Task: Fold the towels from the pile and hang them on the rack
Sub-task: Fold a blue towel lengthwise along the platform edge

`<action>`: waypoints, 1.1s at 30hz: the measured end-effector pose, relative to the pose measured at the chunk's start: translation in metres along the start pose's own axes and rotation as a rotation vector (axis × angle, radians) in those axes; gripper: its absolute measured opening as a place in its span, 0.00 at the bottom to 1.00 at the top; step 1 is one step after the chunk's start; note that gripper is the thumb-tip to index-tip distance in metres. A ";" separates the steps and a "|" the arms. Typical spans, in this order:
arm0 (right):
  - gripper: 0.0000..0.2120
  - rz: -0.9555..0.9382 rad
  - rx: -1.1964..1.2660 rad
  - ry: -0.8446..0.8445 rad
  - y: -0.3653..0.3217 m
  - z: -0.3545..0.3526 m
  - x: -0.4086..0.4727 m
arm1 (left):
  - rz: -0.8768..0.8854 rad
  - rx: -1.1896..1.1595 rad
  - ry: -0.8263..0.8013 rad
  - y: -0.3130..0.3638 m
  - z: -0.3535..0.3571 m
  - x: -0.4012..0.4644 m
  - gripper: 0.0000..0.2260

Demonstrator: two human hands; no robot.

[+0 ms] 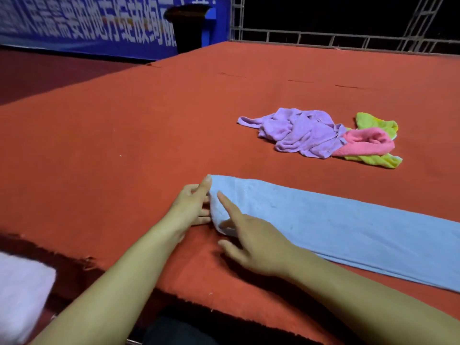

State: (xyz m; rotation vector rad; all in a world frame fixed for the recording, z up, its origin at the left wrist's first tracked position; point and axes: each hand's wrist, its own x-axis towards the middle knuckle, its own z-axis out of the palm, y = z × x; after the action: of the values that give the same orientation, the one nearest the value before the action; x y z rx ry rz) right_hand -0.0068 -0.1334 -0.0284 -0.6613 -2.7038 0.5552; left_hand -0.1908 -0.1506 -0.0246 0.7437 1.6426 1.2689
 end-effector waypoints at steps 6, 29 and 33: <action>0.31 0.083 0.168 0.159 0.012 -0.022 0.012 | 0.064 0.461 0.157 -0.002 0.006 0.002 0.26; 0.20 0.136 0.068 0.087 0.014 0.005 0.000 | 0.116 0.533 0.070 -0.008 -0.023 -0.004 0.33; 0.18 0.238 0.214 0.149 0.023 -0.011 0.017 | 0.035 0.379 0.039 -0.007 -0.049 0.002 0.31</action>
State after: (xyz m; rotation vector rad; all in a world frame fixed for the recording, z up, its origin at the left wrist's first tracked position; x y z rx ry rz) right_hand -0.0087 -0.1030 -0.0254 -0.9303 -2.4007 0.8053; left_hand -0.2359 -0.1712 -0.0286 0.9829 1.9360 1.0097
